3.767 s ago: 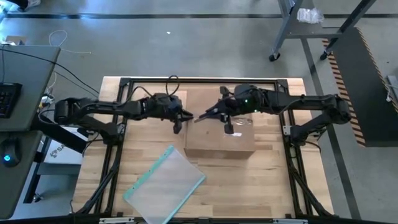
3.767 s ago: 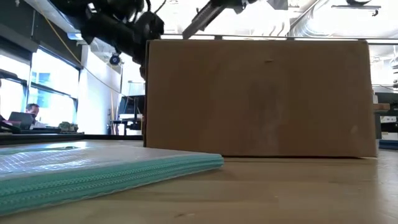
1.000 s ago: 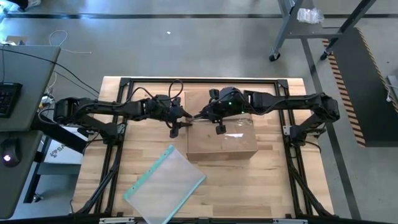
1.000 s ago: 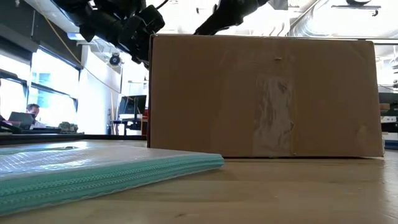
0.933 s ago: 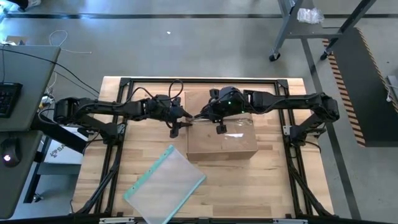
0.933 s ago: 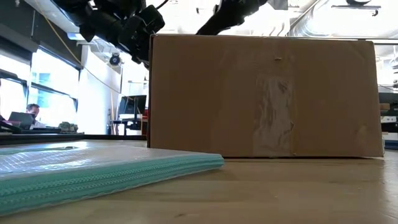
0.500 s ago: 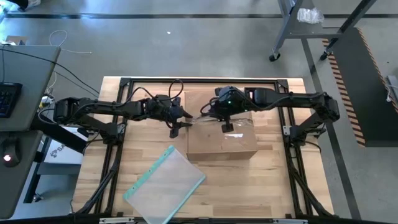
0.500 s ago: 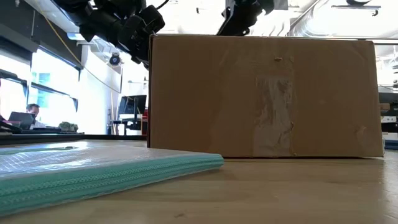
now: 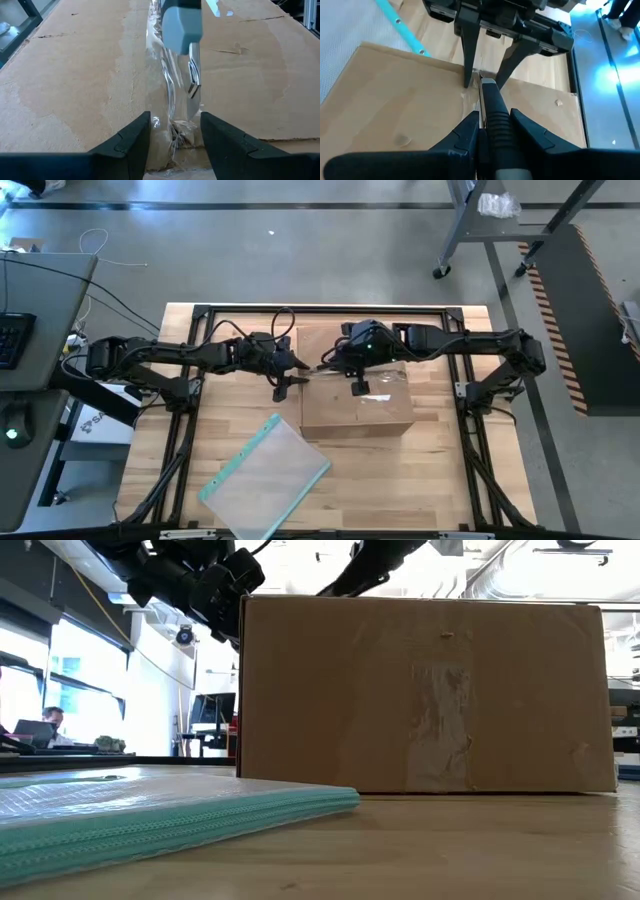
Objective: Unpack boxes
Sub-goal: Open the cardboard box using the black cutter
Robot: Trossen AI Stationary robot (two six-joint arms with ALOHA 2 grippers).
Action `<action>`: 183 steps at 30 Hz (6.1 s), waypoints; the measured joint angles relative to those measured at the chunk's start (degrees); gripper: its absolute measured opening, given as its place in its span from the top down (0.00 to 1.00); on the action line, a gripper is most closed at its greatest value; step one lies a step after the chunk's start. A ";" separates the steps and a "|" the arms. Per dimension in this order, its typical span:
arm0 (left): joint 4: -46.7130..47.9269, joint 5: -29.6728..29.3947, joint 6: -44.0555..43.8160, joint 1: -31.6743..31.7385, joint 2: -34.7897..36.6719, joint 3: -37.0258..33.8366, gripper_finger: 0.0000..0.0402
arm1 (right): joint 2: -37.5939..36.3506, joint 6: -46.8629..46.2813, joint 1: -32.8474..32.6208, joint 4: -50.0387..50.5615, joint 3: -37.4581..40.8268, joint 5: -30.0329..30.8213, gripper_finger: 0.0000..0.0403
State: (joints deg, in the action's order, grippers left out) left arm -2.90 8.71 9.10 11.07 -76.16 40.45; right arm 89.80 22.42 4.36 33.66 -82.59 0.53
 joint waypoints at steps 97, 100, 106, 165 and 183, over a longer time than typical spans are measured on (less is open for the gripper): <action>-37.94 -3.26 1.64 -9.40 11.61 -0.90 0.90 | 8.06 -16.07 -2.14 -98.12 21.93 -10.46 0.35; -38.02 -3.45 1.44 -9.38 11.18 -0.87 0.90 | 8.10 -16.96 -2.15 -97.10 19.91 -12.80 0.35; -38.70 -3.51 1.40 -9.66 9.87 -0.85 0.90 | 8.13 -18.75 -2.16 -95.43 19.02 -13.28 0.49; 3.61 -6.27 -3.10 -4.35 3.89 -0.76 0.60 | 5.45 -11.25 3.07 -67.27 23.10 -13.72 0.82; 4.73 -4.46 -3.57 -4.33 3.87 -0.75 0.60 | 2.42 -3.25 3.02 -55.23 23.05 -12.26 0.82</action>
State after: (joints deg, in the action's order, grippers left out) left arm 1.84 4.25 5.53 6.74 -72.29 39.69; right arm 92.21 19.17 7.38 -21.57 -59.53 -11.72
